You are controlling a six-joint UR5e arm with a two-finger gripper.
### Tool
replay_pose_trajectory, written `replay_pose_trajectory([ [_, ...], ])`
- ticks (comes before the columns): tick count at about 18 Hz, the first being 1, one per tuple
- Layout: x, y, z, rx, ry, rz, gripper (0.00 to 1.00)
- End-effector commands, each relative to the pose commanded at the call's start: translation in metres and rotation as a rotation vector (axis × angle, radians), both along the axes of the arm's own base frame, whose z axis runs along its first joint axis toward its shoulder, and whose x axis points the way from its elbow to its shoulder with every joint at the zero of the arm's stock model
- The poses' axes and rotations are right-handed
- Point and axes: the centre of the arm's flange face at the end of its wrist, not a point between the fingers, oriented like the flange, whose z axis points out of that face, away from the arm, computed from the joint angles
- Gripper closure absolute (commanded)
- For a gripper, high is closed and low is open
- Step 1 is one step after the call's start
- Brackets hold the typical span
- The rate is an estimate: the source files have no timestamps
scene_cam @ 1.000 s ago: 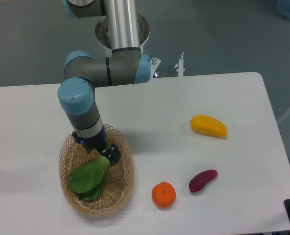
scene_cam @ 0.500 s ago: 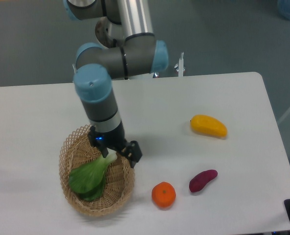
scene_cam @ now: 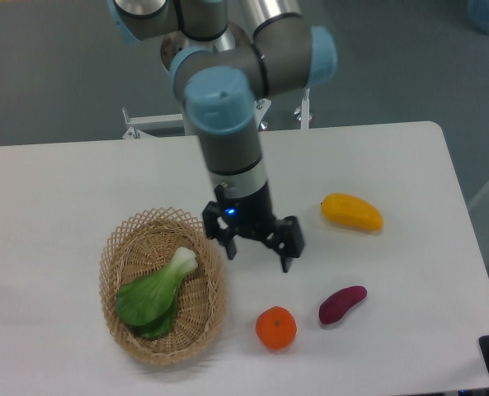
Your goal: Place the green vegetable in the basket
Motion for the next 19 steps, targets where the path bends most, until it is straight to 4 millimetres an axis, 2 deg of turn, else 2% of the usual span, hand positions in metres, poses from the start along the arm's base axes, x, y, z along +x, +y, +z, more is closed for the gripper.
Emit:
replay_pose_trajectory([
  [6, -0.017, -0.033, 0.017, -0.077, -0.052, -0.083, 0.00],
  [13, -0.045, -0.090, 0.031, -0.051, -0.069, -0.180, 0.00],
  [19, -0.051, -0.103, 0.027, -0.064, -0.063, -0.208, 0.00],
])
